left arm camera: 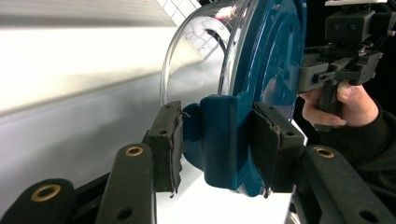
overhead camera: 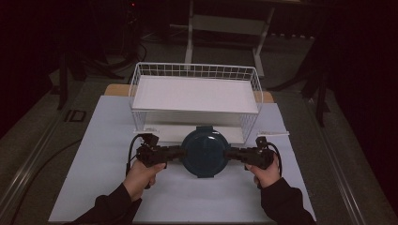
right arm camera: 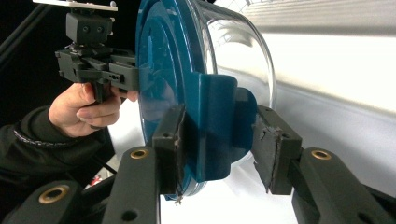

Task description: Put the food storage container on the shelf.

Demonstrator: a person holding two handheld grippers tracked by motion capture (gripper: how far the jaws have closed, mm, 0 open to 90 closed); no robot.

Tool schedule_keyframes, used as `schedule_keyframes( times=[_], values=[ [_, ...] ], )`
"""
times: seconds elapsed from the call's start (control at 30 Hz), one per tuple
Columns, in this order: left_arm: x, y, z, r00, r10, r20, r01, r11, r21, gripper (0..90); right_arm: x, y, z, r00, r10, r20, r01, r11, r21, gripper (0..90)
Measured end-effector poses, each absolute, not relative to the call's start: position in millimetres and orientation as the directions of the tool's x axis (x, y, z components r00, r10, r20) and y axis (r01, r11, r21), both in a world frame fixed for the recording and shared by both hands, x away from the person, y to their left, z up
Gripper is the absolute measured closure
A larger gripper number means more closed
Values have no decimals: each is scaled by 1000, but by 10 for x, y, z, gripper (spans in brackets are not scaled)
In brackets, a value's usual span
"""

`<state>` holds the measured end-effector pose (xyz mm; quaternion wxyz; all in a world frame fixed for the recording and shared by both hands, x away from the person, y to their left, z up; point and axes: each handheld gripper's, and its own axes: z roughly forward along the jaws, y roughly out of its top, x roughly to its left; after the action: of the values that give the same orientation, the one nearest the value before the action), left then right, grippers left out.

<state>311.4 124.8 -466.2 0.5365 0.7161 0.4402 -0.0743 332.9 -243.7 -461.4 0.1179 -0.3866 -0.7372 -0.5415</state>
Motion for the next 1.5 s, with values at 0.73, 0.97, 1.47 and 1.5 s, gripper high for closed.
schedule_keyframes(
  times=[0.73, 0.97, 1.47, 1.5],
  values=[
    [3616, 1386, -4926, 567, 604, -560, 696, 11, 718, 550, 3858, -2241, -4890, -665, 480, 572, 686, 89, 722, 569],
    [3706, 1397, -4978, 548, 611, -572, 697, 44, 715, 549, 3961, -2209, -4930, -658, 492, 570, 685, 76, 725, 568],
    [3906, 1384, -5071, 535, 615, -579, 712, 41, 701, 546, 4068, -2190, -5055, -610, 548, 572, 703, 40, 710, 552],
    [3899, 1380, -5074, 524, 609, -595, 720, 56, 692, 544, 4069, -2186, -5062, -607, 551, 573, 706, 43, 707, 549]
  ],
)
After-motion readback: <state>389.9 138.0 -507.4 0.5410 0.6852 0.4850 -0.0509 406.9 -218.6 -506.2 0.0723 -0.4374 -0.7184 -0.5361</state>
